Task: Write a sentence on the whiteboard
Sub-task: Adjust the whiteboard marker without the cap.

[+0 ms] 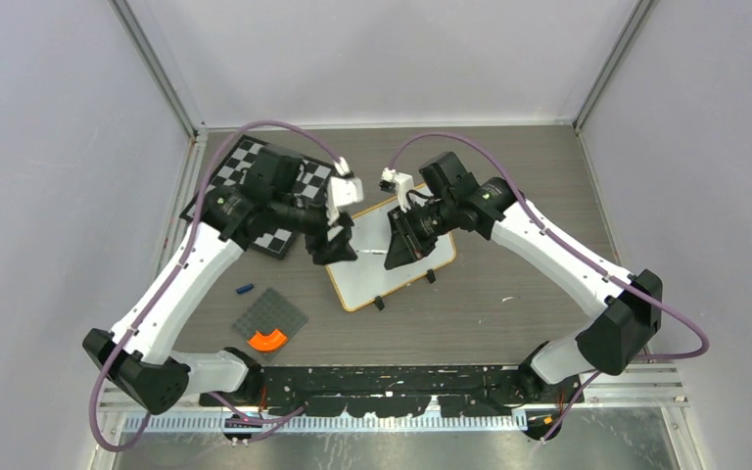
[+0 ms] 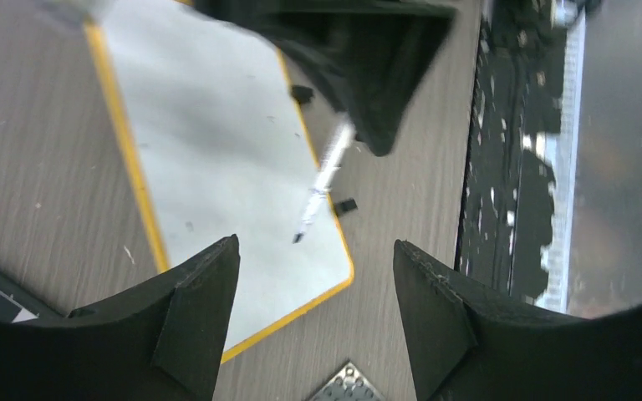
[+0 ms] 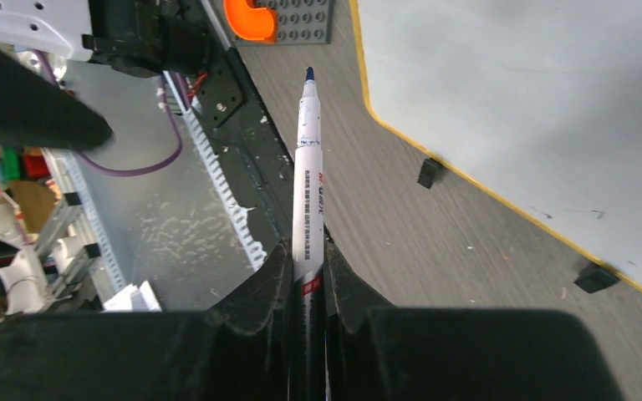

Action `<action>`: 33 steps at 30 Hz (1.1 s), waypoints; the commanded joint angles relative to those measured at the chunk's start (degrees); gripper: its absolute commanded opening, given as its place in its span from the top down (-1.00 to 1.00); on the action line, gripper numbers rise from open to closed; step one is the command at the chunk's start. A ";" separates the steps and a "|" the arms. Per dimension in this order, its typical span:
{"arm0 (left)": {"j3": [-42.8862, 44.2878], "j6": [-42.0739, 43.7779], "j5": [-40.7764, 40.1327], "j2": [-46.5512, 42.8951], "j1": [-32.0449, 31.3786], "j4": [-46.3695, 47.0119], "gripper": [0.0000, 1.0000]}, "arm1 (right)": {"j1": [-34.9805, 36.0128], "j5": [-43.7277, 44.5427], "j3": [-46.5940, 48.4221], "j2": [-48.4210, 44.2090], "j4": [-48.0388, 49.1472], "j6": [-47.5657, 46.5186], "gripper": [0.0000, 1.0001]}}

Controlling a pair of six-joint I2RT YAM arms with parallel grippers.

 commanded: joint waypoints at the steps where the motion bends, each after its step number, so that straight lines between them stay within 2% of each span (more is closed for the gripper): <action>1: 1.23 11.97 -8.09 -0.22 -7.15 -8.71 -0.36 | 0.24 -5.84 2.46 -0.05 3.34 4.05 0.99; 5: -0.36 11.45 -9.93 -0.16 -10.81 -6.34 -0.31 | 0.22 -8.88 2.26 -0.40 4.17 5.23 1.00; 10: -1.16 11.81 -16.30 1.14 -17.30 -4.31 -0.20 | 0.19 -12.57 1.78 -0.50 4.99 6.60 0.99; 14: -1.21 12.26 -21.31 2.46 -21.03 -2.69 -0.01 | 0.26 -15.15 1.11 -1.07 5.36 7.02 1.00; 17: -1.37 13.06 -23.14 3.04 -22.28 -2.31 0.28 | 0.41 -16.21 0.09 -1.83 4.78 6.62 0.99; 19: -1.29 13.04 -23.34 3.30 -22.90 -2.38 0.60 | 0.39 -17.10 -0.61 -2.09 4.25 6.11 0.99; 22: -1.11 14.09 -23.55 3.55 -24.39 -3.02 0.96 | 0.50 -18.46 -1.33 -2.26 3.74 5.76 0.85; 27: -2.01 18.20 -27.44 3.87 -27.92 -3.91 1.00 | 0.78 -19.98 -2.19 -1.84 3.82 6.85 0.66; 33: -2.44 17.54 -29.77 3.96 -28.48 -2.48 1.00 | 0.91 -19.65 -3.55 -2.40 4.04 7.04 0.63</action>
